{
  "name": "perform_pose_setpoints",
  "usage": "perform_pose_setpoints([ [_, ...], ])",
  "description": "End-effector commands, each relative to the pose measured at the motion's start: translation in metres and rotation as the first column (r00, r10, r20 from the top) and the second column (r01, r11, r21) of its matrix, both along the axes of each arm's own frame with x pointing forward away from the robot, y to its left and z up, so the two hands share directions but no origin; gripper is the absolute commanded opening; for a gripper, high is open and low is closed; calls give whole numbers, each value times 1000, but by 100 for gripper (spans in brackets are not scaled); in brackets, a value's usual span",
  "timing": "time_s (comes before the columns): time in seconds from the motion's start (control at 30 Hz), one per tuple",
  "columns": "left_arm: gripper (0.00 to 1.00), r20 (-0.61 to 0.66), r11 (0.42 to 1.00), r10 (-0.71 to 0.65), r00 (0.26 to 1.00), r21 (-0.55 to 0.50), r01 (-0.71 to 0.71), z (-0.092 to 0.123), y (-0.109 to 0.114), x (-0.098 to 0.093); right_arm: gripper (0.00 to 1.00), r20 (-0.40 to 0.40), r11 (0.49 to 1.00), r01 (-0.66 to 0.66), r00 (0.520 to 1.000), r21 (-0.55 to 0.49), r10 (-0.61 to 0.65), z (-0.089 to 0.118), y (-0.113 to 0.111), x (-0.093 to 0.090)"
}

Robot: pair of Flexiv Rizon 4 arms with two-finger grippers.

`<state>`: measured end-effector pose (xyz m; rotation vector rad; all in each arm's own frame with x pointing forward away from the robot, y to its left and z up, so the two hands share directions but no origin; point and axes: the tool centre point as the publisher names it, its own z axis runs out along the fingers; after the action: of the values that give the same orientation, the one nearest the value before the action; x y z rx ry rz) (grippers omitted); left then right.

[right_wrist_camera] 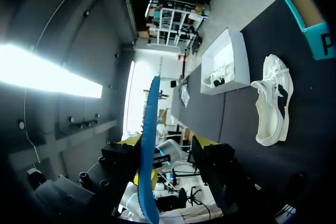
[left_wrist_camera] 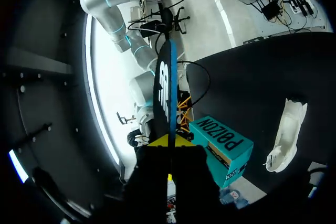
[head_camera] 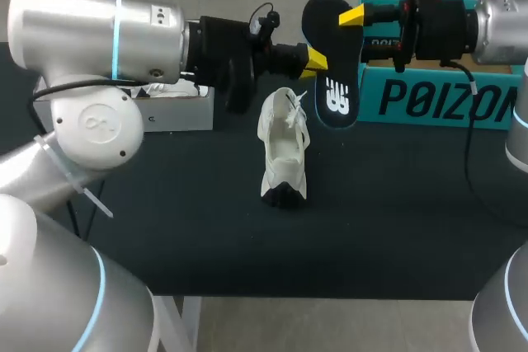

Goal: Take the shoe out of the shoebox, open the shoe tongue, remove and reinsert the insole, then place the shoe into the shoebox

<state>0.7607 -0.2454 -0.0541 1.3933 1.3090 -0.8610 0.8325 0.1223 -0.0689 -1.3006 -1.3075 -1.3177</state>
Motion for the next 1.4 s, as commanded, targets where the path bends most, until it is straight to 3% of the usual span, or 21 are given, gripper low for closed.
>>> perform_pose_setpoints([
  [0.03, 0, -6, 1000, 13, 1000, -19, -13, -6, 4, -4, 40, 0, 1000, 8, 1000, 1, -8, -1, -1, -3],
  [0.1, 0, -27, 1000, 14, 1000, -21, -15, -8, 5, -3, 30, 1, 1000, 9, 1000, 3, -9, 0, -1, -4],
  [0.2, 0, -56, 1000, -17, 998, -5, 16, -12, 5, -3, 22, 4, 1000, -3, 1000, 5, 3, 1, 0, -6],
  [0.73, 0, -68, 998, -48, 997, 25, 49, -12, 2, 10, 13, -38, 998, -58, 998, -16, 58, -6, 8, -13],
  [0.8, 0, -68, 998, -49, 996, 28, 51, -12, 1, 11, 0, -40, 998, -60, 997, -21, 60, -7, 9, -13],
  [1.0, 2, -91, 997, -46, 995, 59, 52, -14, 4, 9, 0, -45, 998, -59, 997, -20, 58, -9, 9, -14],
  [1.03, 40, -91, 996, -38, 995, 73, 45, -14, 4, 8, 0, -45, 998, -58, 997, -18, 57, -10, 9, -13],
  [1.07, 100, -100, 994, -42, 994, 92, 51, -14, 6, 8, 0, -44, 998, -56, 997, -16, 56, -10, 9, -13],
  [1.23, 100, -193, 945, -50, 980, 308, 109, -6, 19, 6, 0, -28, 998, -56, 998, -32, 55, -17, 10, -10],
  [1.4, 100, -280, 820, -34, 960, 541, 187, 7, 32, 9, 0, -30, 994, -64, 998, -84, 61, -31, 17, -8],
])
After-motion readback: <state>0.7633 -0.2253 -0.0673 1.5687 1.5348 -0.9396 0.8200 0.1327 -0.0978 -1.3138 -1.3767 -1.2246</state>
